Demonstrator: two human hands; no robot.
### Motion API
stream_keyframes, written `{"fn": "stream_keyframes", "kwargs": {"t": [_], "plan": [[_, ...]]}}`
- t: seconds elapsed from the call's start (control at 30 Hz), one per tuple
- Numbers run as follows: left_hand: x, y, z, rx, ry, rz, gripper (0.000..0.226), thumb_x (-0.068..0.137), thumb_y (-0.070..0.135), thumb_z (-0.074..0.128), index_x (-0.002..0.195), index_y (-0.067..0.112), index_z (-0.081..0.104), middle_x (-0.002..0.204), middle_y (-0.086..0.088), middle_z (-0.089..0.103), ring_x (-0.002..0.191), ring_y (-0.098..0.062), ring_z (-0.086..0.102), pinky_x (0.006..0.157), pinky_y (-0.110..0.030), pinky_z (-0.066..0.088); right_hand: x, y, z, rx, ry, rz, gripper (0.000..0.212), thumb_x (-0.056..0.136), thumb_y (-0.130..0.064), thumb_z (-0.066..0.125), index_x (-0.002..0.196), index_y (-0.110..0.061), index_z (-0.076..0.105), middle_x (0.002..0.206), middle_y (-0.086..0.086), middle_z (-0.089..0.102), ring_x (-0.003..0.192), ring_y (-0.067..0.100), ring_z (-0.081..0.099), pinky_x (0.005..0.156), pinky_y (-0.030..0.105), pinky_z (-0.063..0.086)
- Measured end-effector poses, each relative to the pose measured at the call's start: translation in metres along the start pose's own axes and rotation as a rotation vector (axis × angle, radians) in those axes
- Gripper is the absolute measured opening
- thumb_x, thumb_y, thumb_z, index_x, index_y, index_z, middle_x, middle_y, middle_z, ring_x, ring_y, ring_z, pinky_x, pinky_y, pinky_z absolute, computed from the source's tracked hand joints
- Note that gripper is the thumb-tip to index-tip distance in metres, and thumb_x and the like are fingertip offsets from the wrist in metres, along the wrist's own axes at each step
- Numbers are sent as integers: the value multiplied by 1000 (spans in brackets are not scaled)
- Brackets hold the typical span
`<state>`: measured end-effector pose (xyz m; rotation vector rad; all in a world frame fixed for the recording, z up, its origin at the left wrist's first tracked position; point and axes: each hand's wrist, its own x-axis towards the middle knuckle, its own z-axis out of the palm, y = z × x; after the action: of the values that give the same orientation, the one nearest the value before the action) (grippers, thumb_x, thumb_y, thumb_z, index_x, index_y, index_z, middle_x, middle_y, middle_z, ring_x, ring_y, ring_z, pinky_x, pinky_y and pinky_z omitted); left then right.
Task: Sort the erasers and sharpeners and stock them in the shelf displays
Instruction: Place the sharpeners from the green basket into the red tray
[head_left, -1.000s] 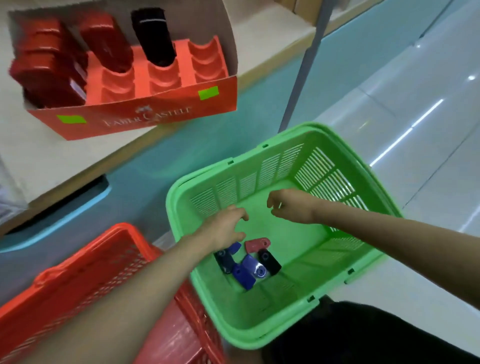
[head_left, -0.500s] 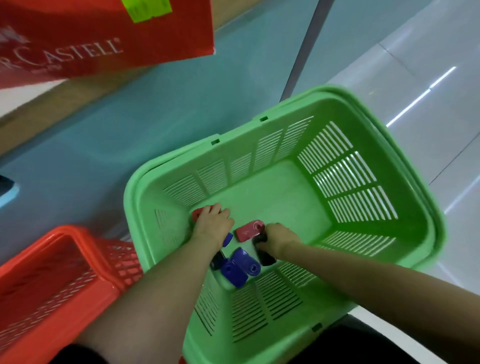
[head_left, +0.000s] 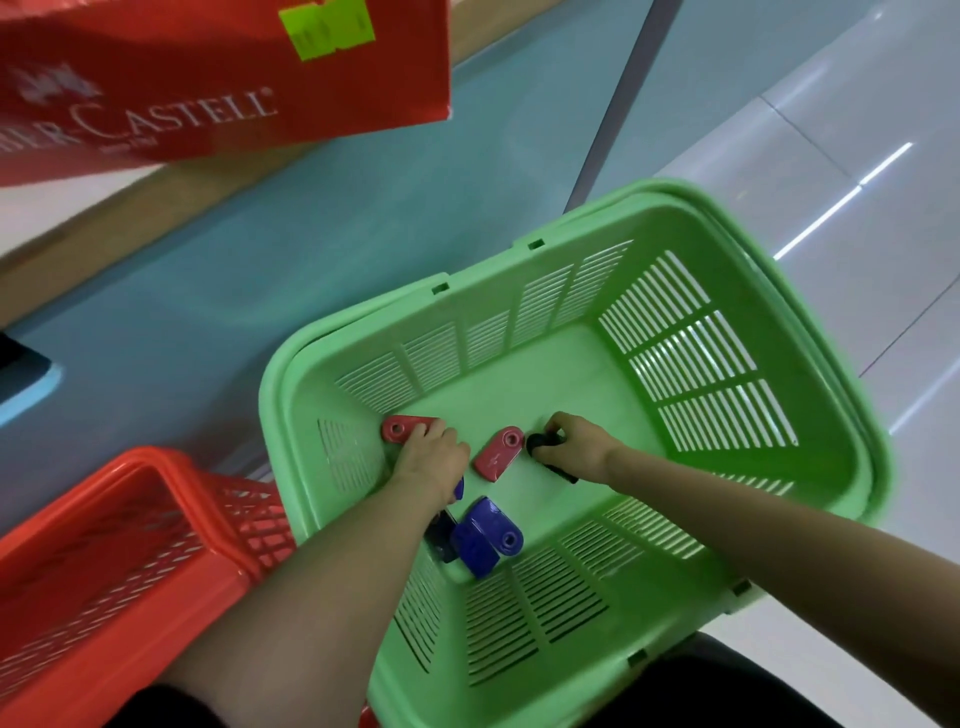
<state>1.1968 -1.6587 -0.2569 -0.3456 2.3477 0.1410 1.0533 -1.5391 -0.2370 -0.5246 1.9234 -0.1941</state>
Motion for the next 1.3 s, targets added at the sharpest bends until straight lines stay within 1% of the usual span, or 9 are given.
{"fn": "stream_keyframes", "kwargs": {"t": [0.13,0.23,0.33,0.53,0.73,0.9,1.1,1.2,1.3], "plan": [[-8,0,-6,-190,25,-74,37,93,35,55,118,9,48,121,-9,58,118,-24,43,96,-34,33,-9,0,-7,33,-19,-13,26,90,-32,58,105,-12,52,93,7,59,78,20,56,68,30,48],[-21,2,-13,-495,37,-160,38,94,36,53,118,9,43,119,-15,54,110,-29,50,94,-38,42,-27,-4,-22,142,-37,-49,22,90,-27,60,104,-13,52,84,7,64,64,14,56,54,22,46],[-39,7,-32,-852,171,-136,33,94,31,55,113,8,40,109,-14,59,98,-29,59,85,-43,51,-52,-12,-42,234,-16,-109,23,88,-25,64,106,-13,54,87,8,65,66,16,60,54,22,46],[-92,8,-101,-1254,449,-6,41,92,30,58,122,9,40,115,-4,56,104,-24,59,92,-39,48,-113,-45,-80,361,33,-233,20,89,-20,63,104,-9,56,80,7,59,62,13,57,52,21,44],[-160,-13,-154,-1317,710,64,23,87,28,65,102,19,50,99,5,58,76,-14,55,66,-21,43,-180,-90,-103,583,82,-380,16,90,1,53,101,-7,46,84,9,57,65,15,61,57,25,45],[-222,-46,-190,-1319,944,111,20,84,23,68,91,24,50,92,9,57,79,-10,59,77,-28,46,-238,-139,-124,595,177,-631,16,87,1,58,101,-7,53,90,6,62,70,13,64,60,21,47],[-275,-78,-227,-1293,1161,145,23,82,17,70,87,28,51,89,10,61,75,-2,60,75,-23,48,-270,-221,-137,329,527,-860,27,79,-2,71,97,-8,53,88,10,62,64,10,60,53,17,45],[-283,-93,-229,-1346,1288,84,27,83,9,69,89,26,49,92,12,61,82,-7,62,74,-16,47,-263,-260,-131,154,704,-945,36,76,-7,75,95,-15,46,87,-1,58,80,16,58,68,25,47],[-285,-107,-222,-1415,1378,10,31,85,3,65,90,29,48,93,11,59,85,-16,62,78,-21,48,-249,-282,-122,-81,782,-990,33,79,-6,70,107,-12,55,101,7,59,97,26,57,86,33,44]]}}
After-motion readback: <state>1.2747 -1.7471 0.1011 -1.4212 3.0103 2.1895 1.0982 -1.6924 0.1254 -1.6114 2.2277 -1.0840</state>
